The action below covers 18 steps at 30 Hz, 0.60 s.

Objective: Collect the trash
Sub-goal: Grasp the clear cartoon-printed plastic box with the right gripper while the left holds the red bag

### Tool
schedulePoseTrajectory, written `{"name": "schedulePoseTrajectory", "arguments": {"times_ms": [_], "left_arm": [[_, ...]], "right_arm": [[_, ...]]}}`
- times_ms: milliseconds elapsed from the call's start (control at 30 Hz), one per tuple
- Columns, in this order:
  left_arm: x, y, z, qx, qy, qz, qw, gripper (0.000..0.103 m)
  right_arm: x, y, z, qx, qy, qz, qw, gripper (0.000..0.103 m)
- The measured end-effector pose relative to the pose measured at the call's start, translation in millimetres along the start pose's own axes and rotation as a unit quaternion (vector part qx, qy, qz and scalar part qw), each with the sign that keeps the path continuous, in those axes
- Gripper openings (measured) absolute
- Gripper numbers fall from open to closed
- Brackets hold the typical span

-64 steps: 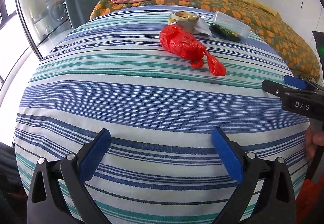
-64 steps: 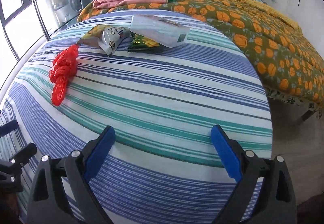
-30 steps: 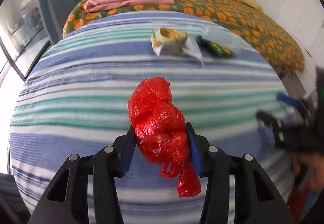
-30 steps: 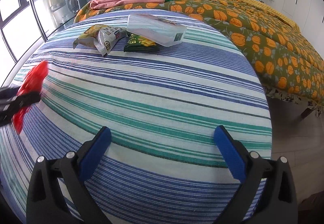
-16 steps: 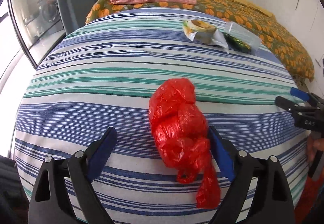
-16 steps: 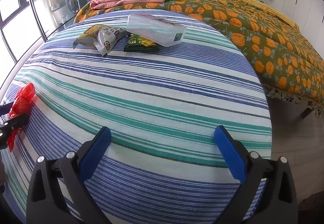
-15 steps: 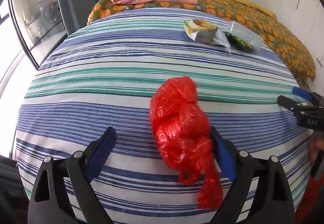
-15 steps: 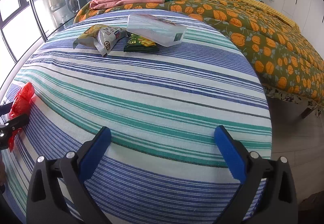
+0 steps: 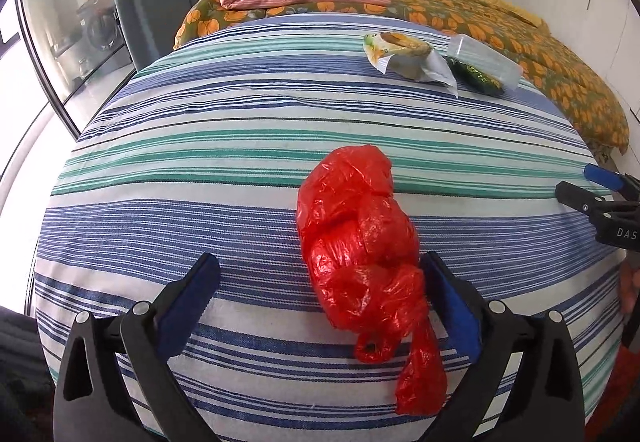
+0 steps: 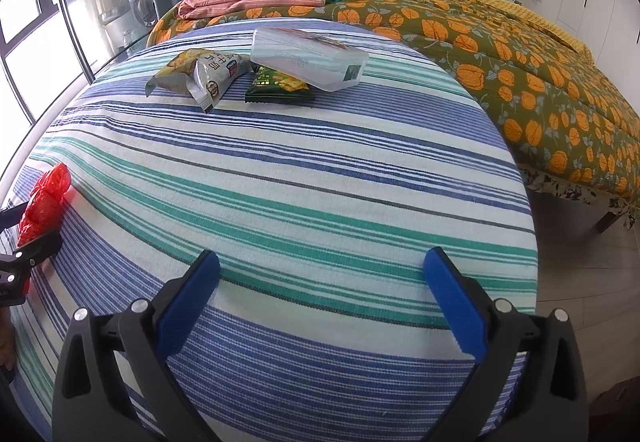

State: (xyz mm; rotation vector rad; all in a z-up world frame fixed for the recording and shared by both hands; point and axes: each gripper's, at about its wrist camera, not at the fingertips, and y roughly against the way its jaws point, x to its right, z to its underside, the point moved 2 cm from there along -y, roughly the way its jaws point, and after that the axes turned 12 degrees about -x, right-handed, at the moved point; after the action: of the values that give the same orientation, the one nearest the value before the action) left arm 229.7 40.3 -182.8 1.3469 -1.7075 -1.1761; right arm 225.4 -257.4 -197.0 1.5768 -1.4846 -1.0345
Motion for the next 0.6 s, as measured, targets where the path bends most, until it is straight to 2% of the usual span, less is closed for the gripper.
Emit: {"name": "schedulePoseTrajectory", "arguments": {"times_ms": [433, 500, 567, 600], "left_arm": [[-1, 0, 0, 0.0, 0.0, 0.001, 1.0, 0.098], [-1, 0, 0, 0.0, 0.0, 0.002, 1.0, 0.098], [-1, 0, 0, 0.0, 0.0, 0.002, 1.0, 0.098], [-1, 0, 0, 0.0, 0.0, 0.002, 1.0, 0.098]], "right_arm": [[-2, 1, 0, -0.001, 0.005, -0.005, 1.0, 0.099], [-2, 1, -3, 0.0, 0.018, -0.024, 1.0, 0.098], [2, 3, -14, 0.014, 0.042, -0.077, 0.996, 0.098], [7, 5, -26, 0.026, 0.055, -0.08, 0.995, 0.098]]}}
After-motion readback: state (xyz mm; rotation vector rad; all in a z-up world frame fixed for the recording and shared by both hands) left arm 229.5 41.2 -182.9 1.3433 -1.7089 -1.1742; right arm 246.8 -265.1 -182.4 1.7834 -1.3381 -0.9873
